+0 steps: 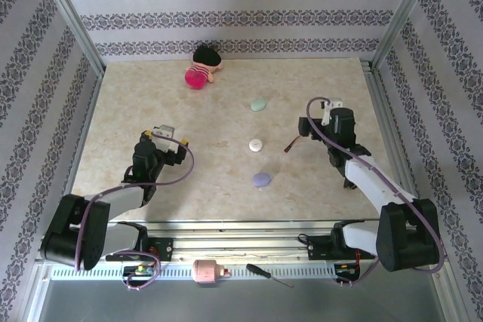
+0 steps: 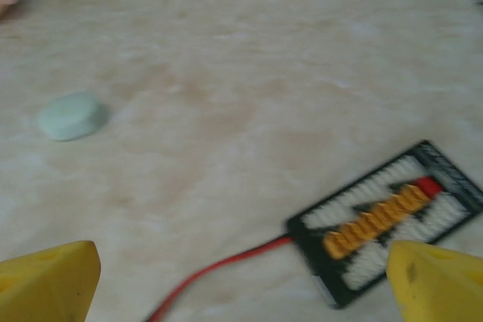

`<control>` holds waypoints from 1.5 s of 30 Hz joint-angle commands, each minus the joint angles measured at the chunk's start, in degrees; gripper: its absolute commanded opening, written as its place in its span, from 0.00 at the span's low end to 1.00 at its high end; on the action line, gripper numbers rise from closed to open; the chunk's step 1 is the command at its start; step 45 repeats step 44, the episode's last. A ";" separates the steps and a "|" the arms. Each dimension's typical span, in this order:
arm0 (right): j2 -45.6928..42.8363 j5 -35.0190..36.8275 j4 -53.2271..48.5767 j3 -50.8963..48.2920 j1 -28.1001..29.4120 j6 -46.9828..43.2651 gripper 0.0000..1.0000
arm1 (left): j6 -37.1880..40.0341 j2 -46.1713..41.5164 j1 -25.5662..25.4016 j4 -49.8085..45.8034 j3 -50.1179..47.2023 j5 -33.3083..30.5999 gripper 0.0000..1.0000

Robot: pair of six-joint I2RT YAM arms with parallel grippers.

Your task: Insert the wireless bluetooth earbuds into the charging case

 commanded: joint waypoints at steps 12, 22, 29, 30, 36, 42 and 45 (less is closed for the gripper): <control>10.68 -1.51 40.66 -14.00 -5.97 -4.72 0.98 | -6.03 18.32 8.45 21.05 2.33 5.72 0.99; 18.38 -0.75 48.86 -15.44 -6.39 -3.47 0.98 | -8.31 18.46 8.92 10.04 7.94 0.79 0.99; 18.70 0.32 46.80 -14.71 -6.35 -2.99 0.98 | -8.10 18.63 8.90 10.84 7.73 0.96 0.99; 18.67 0.27 46.84 -14.71 -6.39 -3.05 0.98 | -8.01 18.64 8.84 10.94 7.70 1.05 0.99; 18.71 0.35 46.71 -14.71 -6.30 -3.14 0.98 | -7.55 18.56 8.83 10.58 7.85 2.81 0.99; 18.68 -0.10 46.27 -14.71 -6.13 -3.65 0.98 | -7.57 18.57 8.84 10.47 7.95 2.76 0.99; 18.68 -0.08 46.27 -14.71 -6.00 -3.73 0.98 | -7.53 18.56 8.84 10.61 7.79 2.70 0.99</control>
